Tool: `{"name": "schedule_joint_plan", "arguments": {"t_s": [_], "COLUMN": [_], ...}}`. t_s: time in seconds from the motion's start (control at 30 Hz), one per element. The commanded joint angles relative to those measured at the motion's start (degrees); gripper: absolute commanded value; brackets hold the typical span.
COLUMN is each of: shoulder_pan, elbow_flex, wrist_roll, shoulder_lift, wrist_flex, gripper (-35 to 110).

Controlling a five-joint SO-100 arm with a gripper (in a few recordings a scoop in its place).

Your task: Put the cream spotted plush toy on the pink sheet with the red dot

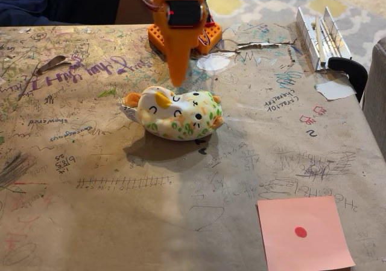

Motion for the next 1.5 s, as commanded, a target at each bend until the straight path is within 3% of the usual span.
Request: {"name": "schedule_joint_plan", "arguments": {"t_s": [0.0,0.2,0.47,0.73,0.97,1.27,1.47], "shoulder_pan": [2.46,-1.76,-4.75,-4.39,-2.37,-2.2,0.88], "elbow_flex": [-8.61,-11.87,-10.28,-11.95,-23.12,-27.86,-27.25], "wrist_roll": [-4.13,-2.55,-1.85,-1.41,-2.37,-1.67,-2.99], "shoulder_lift": [-3.25,-10.9,-12.74,-16.88,-37.09,-43.24,-50.8], "wrist_flex": [-3.43,6.42,6.24,14.33,20.65,22.06,17.31], "gripper": [21,39,49,49,49,48,46]}}
